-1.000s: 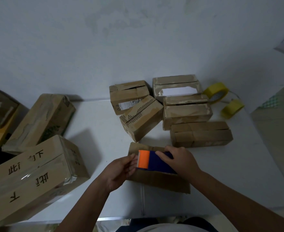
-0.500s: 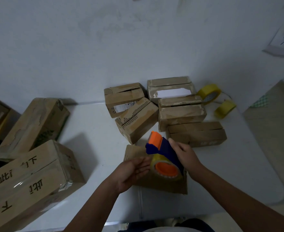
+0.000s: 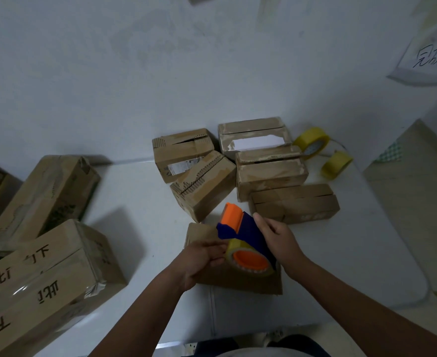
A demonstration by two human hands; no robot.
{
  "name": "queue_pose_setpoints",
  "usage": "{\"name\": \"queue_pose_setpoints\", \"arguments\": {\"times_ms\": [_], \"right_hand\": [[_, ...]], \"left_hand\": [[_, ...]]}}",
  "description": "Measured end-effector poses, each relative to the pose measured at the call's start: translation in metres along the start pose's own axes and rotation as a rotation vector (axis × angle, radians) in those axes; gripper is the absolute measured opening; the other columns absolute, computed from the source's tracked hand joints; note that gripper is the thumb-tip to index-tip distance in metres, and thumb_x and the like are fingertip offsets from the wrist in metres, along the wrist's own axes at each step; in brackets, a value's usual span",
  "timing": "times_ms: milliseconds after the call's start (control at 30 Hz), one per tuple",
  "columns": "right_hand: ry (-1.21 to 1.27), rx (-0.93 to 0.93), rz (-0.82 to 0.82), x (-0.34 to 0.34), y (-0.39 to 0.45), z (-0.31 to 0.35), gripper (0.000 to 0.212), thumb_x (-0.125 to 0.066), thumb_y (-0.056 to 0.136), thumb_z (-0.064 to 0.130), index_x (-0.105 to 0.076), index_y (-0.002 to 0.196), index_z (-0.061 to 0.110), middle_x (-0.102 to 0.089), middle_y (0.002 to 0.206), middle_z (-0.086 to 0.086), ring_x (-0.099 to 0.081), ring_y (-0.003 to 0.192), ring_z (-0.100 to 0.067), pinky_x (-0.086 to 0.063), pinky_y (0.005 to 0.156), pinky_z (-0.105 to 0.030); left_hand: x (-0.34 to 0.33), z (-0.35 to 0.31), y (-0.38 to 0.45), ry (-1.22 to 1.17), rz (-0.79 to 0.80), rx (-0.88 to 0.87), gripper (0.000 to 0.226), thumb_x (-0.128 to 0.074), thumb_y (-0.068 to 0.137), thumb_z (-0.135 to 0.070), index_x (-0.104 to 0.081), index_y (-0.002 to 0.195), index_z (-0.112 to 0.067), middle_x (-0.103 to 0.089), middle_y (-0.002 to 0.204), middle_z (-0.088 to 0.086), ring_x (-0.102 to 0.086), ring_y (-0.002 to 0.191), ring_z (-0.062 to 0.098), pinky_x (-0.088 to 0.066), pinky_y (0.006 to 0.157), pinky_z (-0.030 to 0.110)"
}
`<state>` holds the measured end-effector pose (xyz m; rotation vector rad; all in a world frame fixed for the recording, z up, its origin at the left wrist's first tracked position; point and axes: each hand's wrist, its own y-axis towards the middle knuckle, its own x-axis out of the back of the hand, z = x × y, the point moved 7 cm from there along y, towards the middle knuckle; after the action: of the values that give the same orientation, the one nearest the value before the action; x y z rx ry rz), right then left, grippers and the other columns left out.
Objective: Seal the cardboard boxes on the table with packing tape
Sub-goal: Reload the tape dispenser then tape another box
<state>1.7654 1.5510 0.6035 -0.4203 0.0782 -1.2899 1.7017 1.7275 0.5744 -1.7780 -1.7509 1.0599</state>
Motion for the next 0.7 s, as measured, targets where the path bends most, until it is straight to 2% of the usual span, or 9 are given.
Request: {"name": "queue_pose_setpoints", "arguments": {"times_ms": [167,267,367,467,600,700], "right_hand": [[0.015,0.001,-0.047,0.001,0.000,-0.001,0.064,-0.047,0.087,0.059,-0.064,0.086,-0.003,-0.062,0.072,-0.017,-0.057,0.064,-0.026,-0.043,0.060,-0.032],[0.023,0.017,-0.064,0.000,-0.003,0.001,0.064,-0.048,0.084,0.059,-0.064,0.084,-0.003,-0.062,0.070,-0.014,-0.056,0.063,-0.026,-0.043,0.058,-0.030],[0.028,0.059,-0.106,-0.001,-0.006,0.004,0.063,-0.049,0.083,0.059,-0.064,0.084,-0.002,-0.063,0.072,-0.020,-0.056,0.063,-0.028,-0.043,0.057,-0.031],[0.027,0.096,-0.141,-0.003,-0.009,0.005,0.061,-0.049,0.084,0.058,-0.065,0.083,0.000,-0.063,0.070,-0.018,-0.059,0.064,-0.034,-0.043,0.057,-0.033],[0.040,0.095,-0.164,-0.001,-0.011,0.004,0.055,-0.048,0.085,0.055,-0.064,0.080,0.003,-0.064,0.065,-0.010,-0.057,0.056,-0.019,-0.043,0.053,-0.028],[0.057,0.078,-0.175,0.001,-0.011,0.001,0.056,-0.048,0.083,0.057,-0.066,0.082,0.004,-0.066,0.070,-0.013,-0.062,0.062,-0.026,-0.047,0.058,-0.033]], "left_hand": [[0.001,0.000,0.000,-0.025,-0.046,-0.065,0.020,-0.065,0.093,-0.013,-0.073,0.110,-0.008,-0.074,0.107,0.012,-0.070,0.099,0.021,-0.057,0.084,0.028],[0.002,0.000,0.000,-0.037,-0.075,-0.060,0.018,-0.065,0.093,-0.012,-0.073,0.108,-0.007,-0.073,0.107,0.013,-0.069,0.095,0.020,-0.058,0.077,0.025],[0.002,0.001,0.002,-0.001,-0.094,-0.060,0.018,-0.062,0.096,-0.015,-0.072,0.109,-0.007,-0.073,0.107,0.014,-0.067,0.092,0.020,-0.056,0.084,0.030],[0.001,0.001,0.004,0.039,-0.118,-0.073,0.019,-0.057,0.099,-0.016,-0.071,0.109,-0.007,-0.072,0.104,0.015,-0.064,0.081,0.015,-0.054,0.077,0.025],[-0.003,-0.001,0.005,0.069,-0.127,-0.082,0.018,-0.053,0.101,-0.015,-0.068,0.108,-0.007,-0.070,0.102,0.014,-0.065,0.083,0.016,-0.055,0.073,0.024],[-0.006,0.000,0.007,0.036,-0.091,-0.052,0.019,-0.052,0.101,-0.015,-0.067,0.111,-0.007,-0.071,0.099,0.013,-0.065,0.077,0.013,-0.055,0.071,0.023]]}}
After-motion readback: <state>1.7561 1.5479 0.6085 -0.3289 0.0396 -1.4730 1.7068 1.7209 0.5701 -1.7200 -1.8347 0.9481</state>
